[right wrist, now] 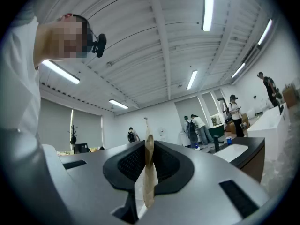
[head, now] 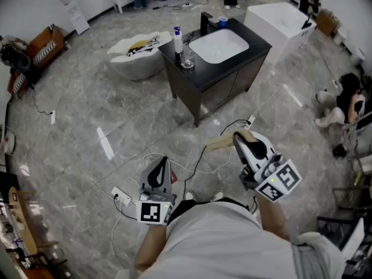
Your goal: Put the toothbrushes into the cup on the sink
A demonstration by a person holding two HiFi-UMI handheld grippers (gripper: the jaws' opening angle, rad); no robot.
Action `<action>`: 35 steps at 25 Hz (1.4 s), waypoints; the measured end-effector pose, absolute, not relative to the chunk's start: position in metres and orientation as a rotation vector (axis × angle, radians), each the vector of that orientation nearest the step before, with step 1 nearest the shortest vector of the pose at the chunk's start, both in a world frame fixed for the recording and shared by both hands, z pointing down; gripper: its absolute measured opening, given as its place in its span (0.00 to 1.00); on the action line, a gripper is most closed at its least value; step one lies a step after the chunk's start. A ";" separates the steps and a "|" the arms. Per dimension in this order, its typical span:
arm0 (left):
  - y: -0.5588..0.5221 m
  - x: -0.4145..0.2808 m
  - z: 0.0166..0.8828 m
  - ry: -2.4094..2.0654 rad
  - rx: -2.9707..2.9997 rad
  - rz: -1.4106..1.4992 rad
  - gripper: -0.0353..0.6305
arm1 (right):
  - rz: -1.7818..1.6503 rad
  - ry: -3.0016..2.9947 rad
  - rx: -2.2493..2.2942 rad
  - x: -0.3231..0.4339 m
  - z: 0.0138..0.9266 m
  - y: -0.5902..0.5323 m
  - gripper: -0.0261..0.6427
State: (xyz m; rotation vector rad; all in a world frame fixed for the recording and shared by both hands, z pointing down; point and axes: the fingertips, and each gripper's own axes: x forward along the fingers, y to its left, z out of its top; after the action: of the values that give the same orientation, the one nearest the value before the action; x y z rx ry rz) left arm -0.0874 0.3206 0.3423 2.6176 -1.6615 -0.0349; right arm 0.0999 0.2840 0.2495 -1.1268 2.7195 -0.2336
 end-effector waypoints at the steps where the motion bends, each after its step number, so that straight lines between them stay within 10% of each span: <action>1: 0.320 -0.085 0.342 -1.653 2.622 -0.028 0.06 | -0.195 2.734 -1.151 0.100 0.251 0.284 0.12; 35: 0.311 -0.126 0.386 -1.460 2.534 -0.032 0.06 | -0.020 2.816 -1.354 0.051 0.272 0.288 0.12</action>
State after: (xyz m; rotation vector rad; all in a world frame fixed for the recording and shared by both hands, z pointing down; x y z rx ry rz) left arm -0.1263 0.3113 0.3856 2.5343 -1.4600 -0.0316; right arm 0.0511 0.2876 0.2715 -1.3544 2.8161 -0.0201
